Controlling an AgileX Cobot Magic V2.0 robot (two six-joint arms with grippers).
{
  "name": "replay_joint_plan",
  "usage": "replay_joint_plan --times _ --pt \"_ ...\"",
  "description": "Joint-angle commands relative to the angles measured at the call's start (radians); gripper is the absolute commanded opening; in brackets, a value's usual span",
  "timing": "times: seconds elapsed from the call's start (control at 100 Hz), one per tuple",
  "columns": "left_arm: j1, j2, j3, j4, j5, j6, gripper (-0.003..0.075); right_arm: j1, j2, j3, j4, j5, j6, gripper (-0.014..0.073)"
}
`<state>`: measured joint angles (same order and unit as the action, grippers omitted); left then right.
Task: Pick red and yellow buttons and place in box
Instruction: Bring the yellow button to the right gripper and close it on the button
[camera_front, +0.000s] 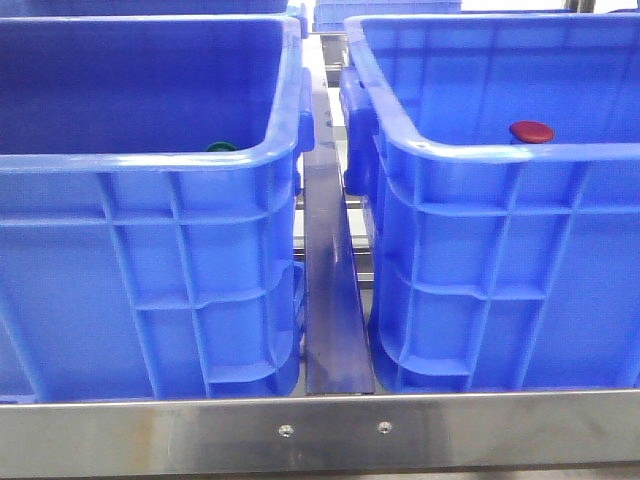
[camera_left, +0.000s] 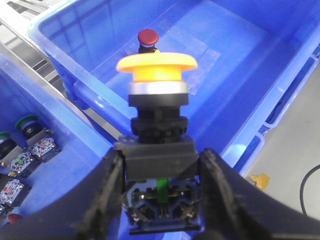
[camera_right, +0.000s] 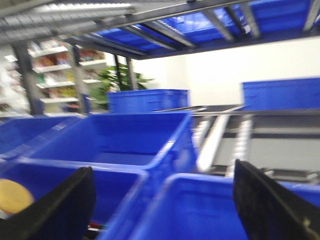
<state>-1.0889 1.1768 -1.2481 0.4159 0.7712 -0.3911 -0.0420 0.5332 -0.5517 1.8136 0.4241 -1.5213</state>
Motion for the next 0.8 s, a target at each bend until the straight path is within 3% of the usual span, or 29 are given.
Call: replay_joint_plan --times 0.0,0.16,0.3,0.79 --pt "-0.007 -0.020 -0.032 0.017 -0.064 -0.002 -0.0020 0.000 0.026 -0.027 0.084 0.108 0.170 0.0601" --pt "-0.007 -0.020 -0.032 0.017 -0.064 -0.002 -0.0020 0.000 0.122 -0.032 0.084 0.329 0.401 0.0601" --pt "-0.007 -0.020 -0.032 0.017 -0.064 -0.002 -0.0020 0.000 0.220 -0.052 0.084 0.479 0.500 0.0601" --pt "-0.007 -0.020 -0.032 0.017 -0.079 -0.001 -0.0020 0.011 0.495 -0.181 0.085 0.738 0.545 0.0538"
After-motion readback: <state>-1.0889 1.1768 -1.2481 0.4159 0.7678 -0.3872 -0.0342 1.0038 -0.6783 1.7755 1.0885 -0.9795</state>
